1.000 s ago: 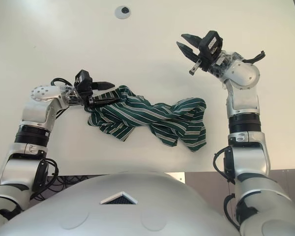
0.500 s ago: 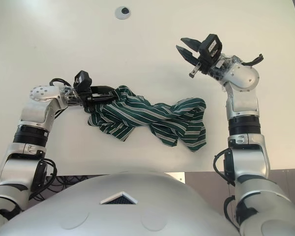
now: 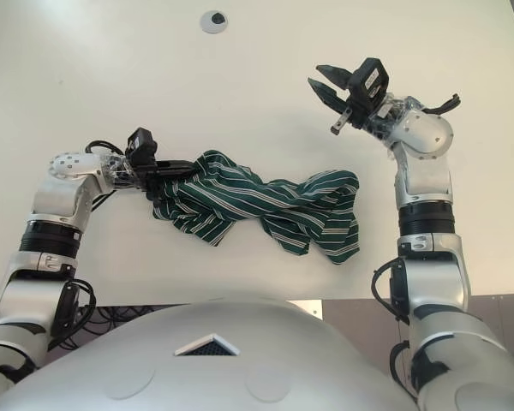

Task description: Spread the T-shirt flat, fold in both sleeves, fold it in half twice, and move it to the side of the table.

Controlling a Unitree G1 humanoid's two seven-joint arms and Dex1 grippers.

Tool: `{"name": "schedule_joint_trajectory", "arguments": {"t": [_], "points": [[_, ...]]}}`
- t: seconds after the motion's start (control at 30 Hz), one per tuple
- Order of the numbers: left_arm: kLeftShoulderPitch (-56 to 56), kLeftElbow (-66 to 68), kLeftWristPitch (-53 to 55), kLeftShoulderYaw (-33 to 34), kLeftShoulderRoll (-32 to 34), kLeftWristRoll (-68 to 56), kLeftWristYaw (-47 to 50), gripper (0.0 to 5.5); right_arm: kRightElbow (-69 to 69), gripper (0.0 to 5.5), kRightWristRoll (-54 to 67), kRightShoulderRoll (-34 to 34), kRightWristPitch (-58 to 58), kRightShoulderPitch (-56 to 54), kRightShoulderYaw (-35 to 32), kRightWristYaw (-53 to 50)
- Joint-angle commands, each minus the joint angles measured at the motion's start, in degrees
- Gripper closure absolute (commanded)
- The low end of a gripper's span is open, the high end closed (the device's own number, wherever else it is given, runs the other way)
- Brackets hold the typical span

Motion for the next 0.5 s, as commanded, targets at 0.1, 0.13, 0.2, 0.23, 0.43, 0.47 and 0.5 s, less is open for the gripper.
{"name": "schedule_joint_trajectory", "arguments": {"t": [0.1,0.13,0.2,0.23,0.43,0.47,0.5], "points": [[0.58,-13.89,-30.9,8.35,0.22,2.21,7.34,5.46,-8.91,4.48,15.16,-0.62,13.15,1.96,-4.83,6.63],[0.92,-16.95,-33.94,10.1,0.95,0.72,7.54,5.46,-12.71,4.48,20.15,-1.53,18.11,3.35,-5.71,9.37],[2.11,-22.21,-35.59,13.01,2.43,-3.17,7.56,5.46,-17.44,4.48,25.44,-3.69,25.68,5.38,-6.73,12.31],[2.92,-24.55,-35.13,14.21,3.43,-5.06,7.57,5.46,-18.43,4.48,25.76,-4.83,27.9,6.0,-6.94,12.62],[10.32,-32.89,-34.13,20.1,8.52,-13.4,5.93,5.5,-22.68,4.35,23.31,-11.2,36.17,10.63,-4.68,15.07],[11.58,-33.94,-33.86,20.71,9.07,-14.55,5.41,5.5,-23.0,4.22,22.93,-11.91,36.57,11.13,-4.19,15.89],[12.92,-34.83,-34.32,21.1,9.62,-15.8,4.03,5.5,-23.03,4.08,22.3,-12.53,36.59,11.44,-3.78,17.01]]}}
